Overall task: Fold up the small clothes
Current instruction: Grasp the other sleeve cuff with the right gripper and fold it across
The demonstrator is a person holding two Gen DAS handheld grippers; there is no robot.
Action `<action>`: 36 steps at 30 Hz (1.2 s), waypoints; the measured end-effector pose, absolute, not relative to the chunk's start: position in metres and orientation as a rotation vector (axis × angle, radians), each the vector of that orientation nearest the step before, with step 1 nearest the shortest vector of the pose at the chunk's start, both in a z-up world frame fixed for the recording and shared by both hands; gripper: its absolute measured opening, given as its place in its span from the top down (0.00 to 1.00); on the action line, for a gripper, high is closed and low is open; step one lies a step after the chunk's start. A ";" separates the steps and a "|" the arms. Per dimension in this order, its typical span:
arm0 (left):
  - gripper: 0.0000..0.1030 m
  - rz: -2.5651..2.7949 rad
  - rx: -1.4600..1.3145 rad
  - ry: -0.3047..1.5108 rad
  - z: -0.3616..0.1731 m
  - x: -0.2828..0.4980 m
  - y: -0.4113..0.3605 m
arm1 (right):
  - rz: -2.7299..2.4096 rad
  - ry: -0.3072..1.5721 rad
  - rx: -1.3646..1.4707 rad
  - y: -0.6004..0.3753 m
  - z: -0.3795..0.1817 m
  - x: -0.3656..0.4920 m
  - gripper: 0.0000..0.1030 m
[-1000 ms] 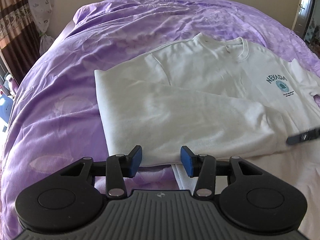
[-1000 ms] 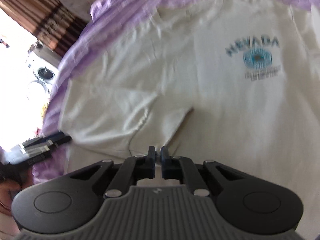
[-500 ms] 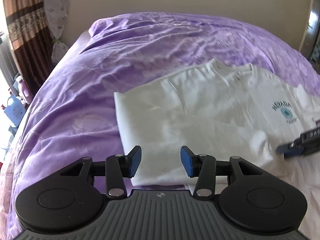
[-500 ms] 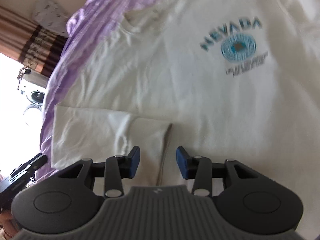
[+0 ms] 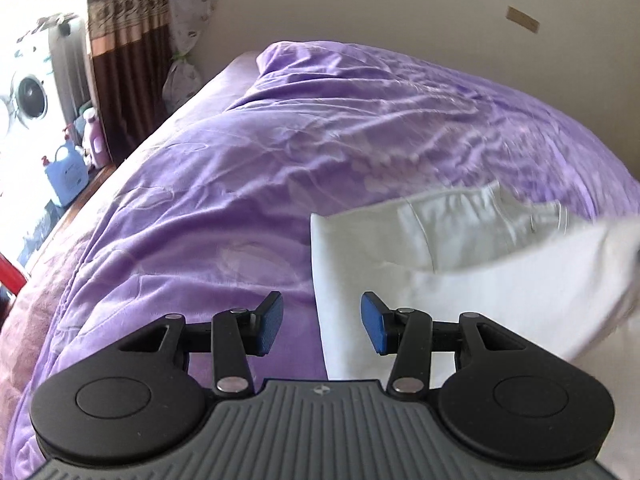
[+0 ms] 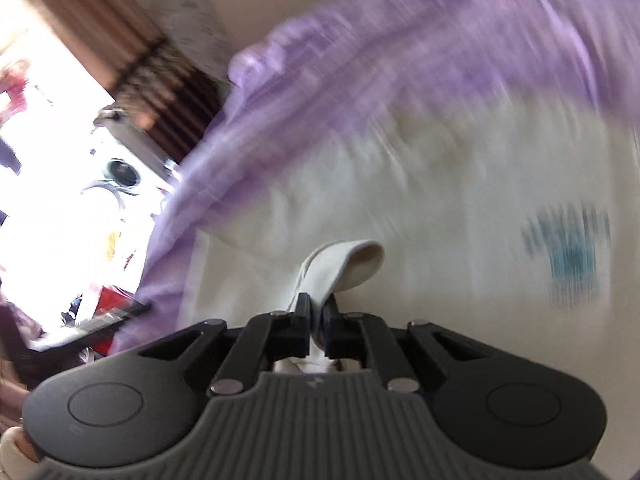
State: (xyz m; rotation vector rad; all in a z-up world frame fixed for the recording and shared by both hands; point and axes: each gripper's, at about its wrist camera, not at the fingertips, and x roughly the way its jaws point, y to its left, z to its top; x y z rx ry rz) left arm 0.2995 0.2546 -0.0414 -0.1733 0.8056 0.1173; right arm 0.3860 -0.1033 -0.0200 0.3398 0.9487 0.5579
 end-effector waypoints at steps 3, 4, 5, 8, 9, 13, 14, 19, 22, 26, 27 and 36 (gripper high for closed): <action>0.48 0.120 -0.204 0.792 -0.035 0.307 0.257 | 0.603 0.815 0.297 -0.092 0.046 0.394 0.99; 0.48 0.120 -0.210 0.789 -0.033 0.310 0.256 | 0.616 0.767 0.287 -0.090 0.069 0.396 1.00; 0.48 0.116 -0.214 0.788 -0.032 0.314 0.255 | 0.619 0.732 0.281 -0.092 0.086 0.398 1.00; 0.48 0.105 -0.210 0.783 -0.031 0.322 0.247 | 0.590 0.634 0.283 -0.108 0.131 0.408 1.00; 0.48 0.099 -0.211 0.784 -0.031 0.326 0.244 | 0.565 0.607 0.277 -0.115 0.140 0.411 1.00; 0.48 0.068 -0.231 0.801 -0.044 0.342 0.231 | 0.434 0.598 0.292 -0.169 0.134 0.426 0.99; 0.48 0.059 -0.240 0.808 -0.049 0.346 0.228 | 0.406 0.619 0.295 -0.182 0.123 0.429 0.99; 0.48 0.033 -0.314 0.863 -0.083 0.369 0.216 | 0.279 0.795 0.330 -0.244 0.021 0.450 0.99; 0.47 0.025 -0.390 0.884 -0.101 0.383 0.217 | 0.210 0.897 0.384 -0.278 -0.043 0.459 0.99; 0.46 0.023 -0.532 0.889 -0.122 0.409 0.228 | 0.187 0.948 0.444 -0.296 -0.098 0.464 0.99; 0.46 0.030 -0.564 0.891 -0.127 0.416 0.230 | 0.191 0.945 0.447 -0.300 -0.103 0.465 0.99; 0.98 0.017 -0.527 0.797 -0.137 0.435 0.225 | 0.215 0.932 0.384 -0.308 -0.107 0.464 0.99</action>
